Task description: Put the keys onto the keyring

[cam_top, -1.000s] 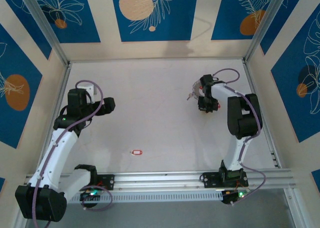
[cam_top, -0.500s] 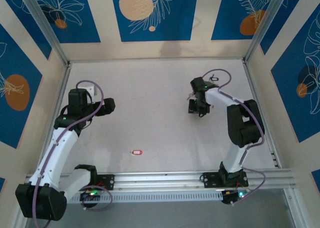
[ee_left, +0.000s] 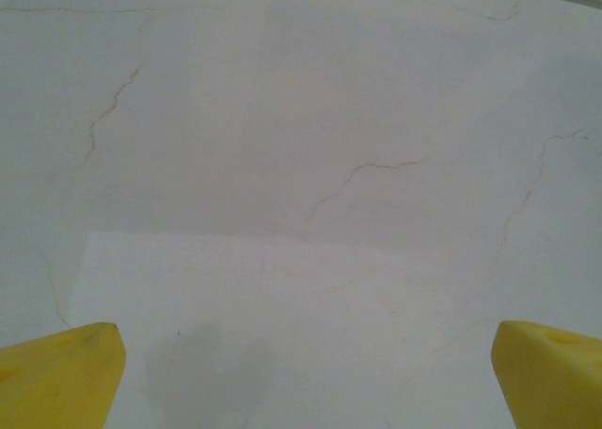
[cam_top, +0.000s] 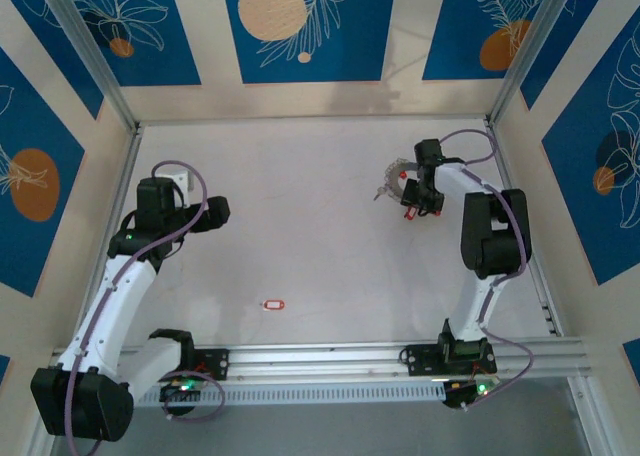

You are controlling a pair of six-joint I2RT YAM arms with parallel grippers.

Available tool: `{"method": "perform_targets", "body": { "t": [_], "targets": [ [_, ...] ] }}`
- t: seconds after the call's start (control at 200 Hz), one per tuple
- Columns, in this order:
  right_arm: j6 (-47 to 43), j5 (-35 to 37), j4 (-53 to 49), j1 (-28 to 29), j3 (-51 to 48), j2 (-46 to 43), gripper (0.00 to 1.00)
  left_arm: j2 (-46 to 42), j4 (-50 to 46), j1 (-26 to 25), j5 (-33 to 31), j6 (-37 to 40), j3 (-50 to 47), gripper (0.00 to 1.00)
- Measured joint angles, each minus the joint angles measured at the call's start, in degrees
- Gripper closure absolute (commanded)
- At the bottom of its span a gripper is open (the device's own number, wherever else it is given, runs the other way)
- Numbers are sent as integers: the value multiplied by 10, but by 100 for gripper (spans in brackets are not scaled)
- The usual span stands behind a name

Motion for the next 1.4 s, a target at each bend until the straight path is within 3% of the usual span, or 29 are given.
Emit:
{"method": "perform_targets", "body": {
  "t": [0.1, 0.375, 0.61, 0.965, 1.165, 1.28, 1.4],
  "targets": [
    [0, -11, -2, 0, 14, 20, 55, 0, 0, 0, 0, 0, 0, 0],
    [-5, -3, -21, 16, 31, 34, 76, 0, -1, 0, 0, 0, 0, 0],
    [-7, 6, -27, 81, 15, 15, 83, 11, -2, 0, 0, 0, 0, 0],
    [10, -8, -41, 244, 8, 9, 82, 18, -3, 0, 0, 0, 0, 0],
    [19, -24, -59, 348, 76, 35, 75, 18, -3, 0, 0, -2, 0, 0],
    [15, -23, -63, 364, 98, 32, 74, 18, -3, 0, 0, -2, 0, 0],
    [4, -15, -64, 346, 77, -2, 72, 18, -3, 0, 0, -2, 0, 0]
  ]
}}
